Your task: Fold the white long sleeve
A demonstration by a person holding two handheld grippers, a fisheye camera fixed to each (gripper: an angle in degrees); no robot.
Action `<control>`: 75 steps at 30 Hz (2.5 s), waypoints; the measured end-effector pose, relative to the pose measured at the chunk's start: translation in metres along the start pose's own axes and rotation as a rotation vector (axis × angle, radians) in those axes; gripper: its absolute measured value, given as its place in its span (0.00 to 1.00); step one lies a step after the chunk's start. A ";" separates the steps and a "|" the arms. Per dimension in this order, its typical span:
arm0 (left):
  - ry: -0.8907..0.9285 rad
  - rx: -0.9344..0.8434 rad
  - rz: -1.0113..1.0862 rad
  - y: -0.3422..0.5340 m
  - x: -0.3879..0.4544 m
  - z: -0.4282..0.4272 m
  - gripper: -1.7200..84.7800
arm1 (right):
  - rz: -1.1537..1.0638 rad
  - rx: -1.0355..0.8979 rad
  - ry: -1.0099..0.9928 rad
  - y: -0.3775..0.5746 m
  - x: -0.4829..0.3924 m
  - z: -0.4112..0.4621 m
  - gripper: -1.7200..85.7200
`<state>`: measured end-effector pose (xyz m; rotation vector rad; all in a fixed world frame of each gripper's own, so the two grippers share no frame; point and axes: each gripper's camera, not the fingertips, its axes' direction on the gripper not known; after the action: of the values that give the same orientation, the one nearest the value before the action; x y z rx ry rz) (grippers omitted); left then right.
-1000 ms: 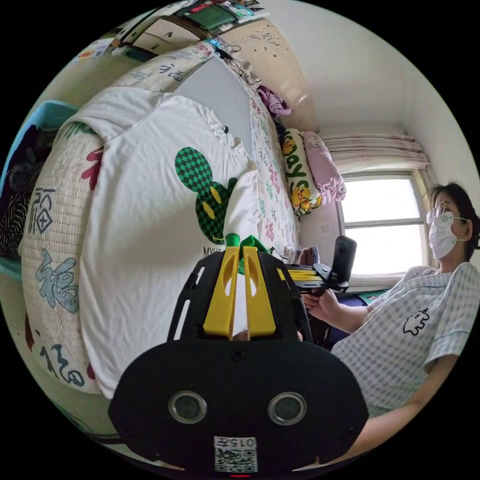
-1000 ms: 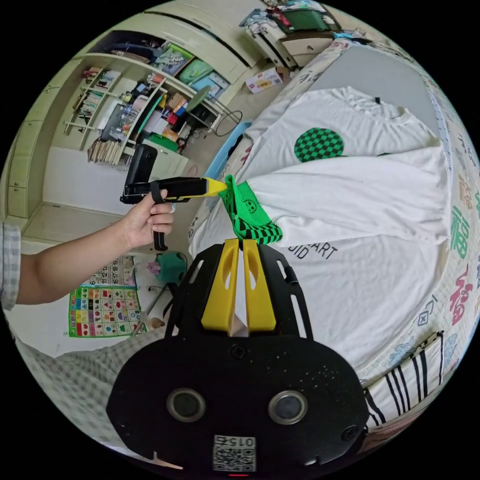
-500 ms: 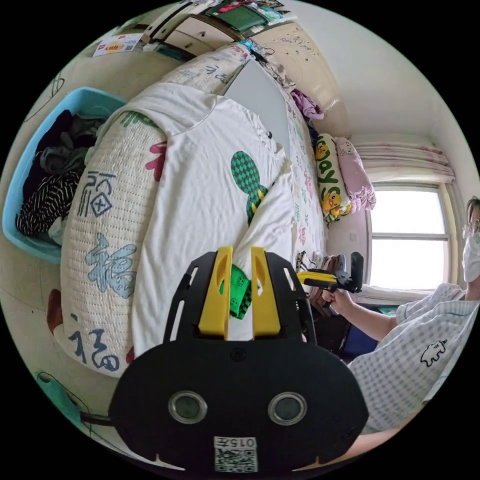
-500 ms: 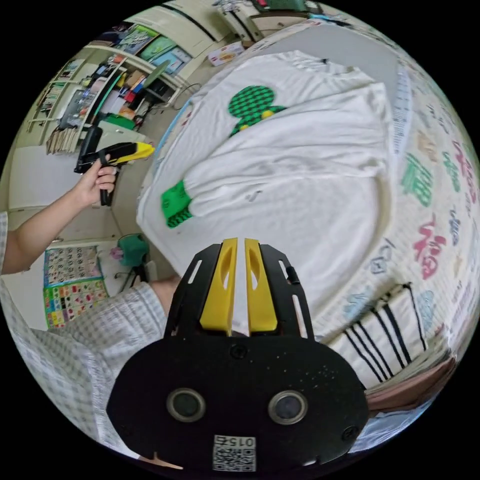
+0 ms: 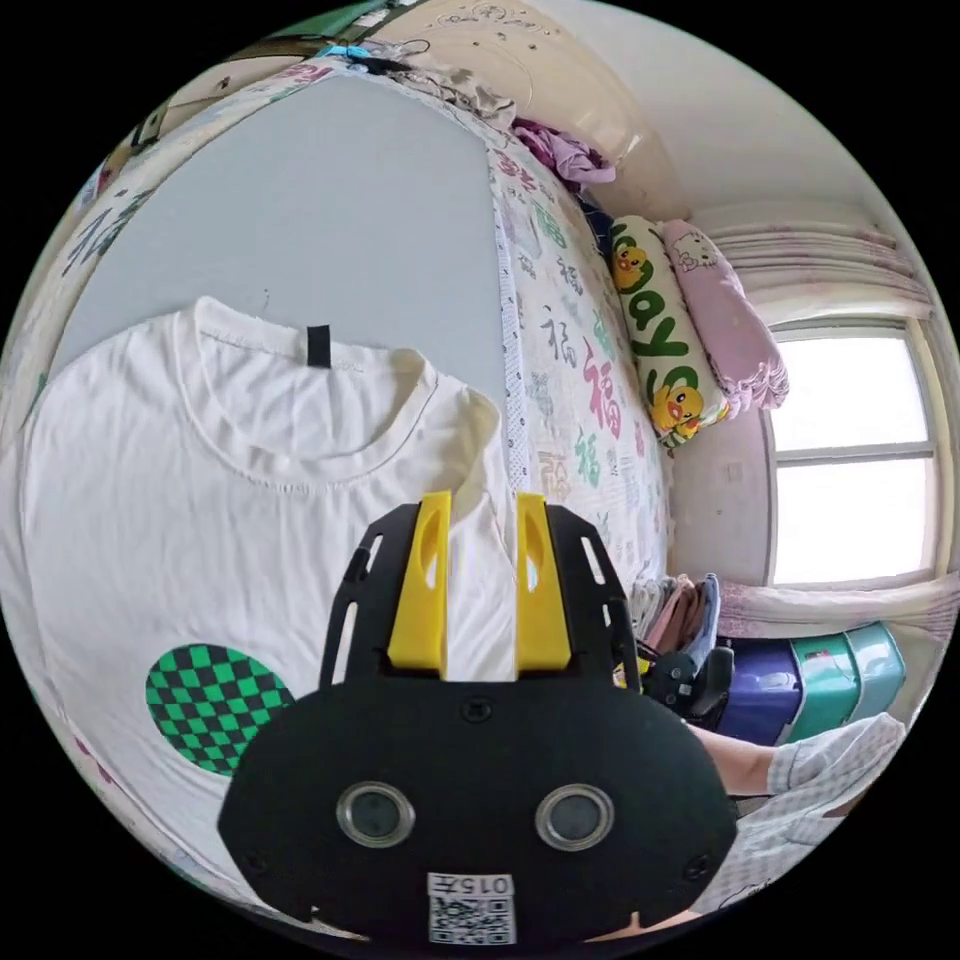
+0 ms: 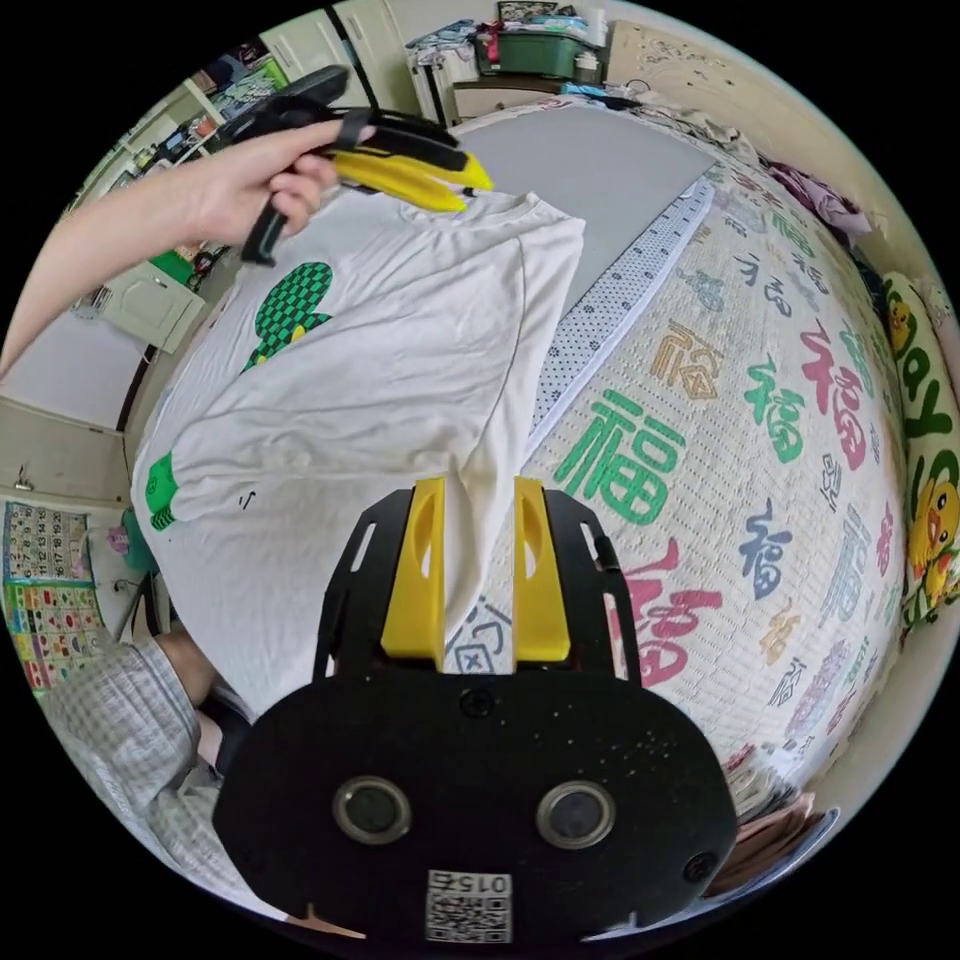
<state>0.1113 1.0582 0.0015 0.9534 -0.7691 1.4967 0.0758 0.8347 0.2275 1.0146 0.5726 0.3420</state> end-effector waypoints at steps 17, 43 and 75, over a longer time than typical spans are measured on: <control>-0.100 -0.030 0.149 -0.125 0.096 0.067 0.02 | 0.207 0.090 -0.088 0.009 0.054 0.015 0.04; -0.024 -0.047 0.121 -0.086 0.058 0.115 0.06 | 0.333 0.074 -0.144 -0.027 0.088 0.041 0.05; 0.029 -0.291 0.067 0.283 -0.050 0.142 0.05 | 0.448 -0.212 -0.572 -0.086 -0.106 0.094 0.11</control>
<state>-0.1463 0.8710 0.0339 0.6915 -0.9750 1.4063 0.0473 0.6718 0.2211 0.9722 -0.2111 0.4710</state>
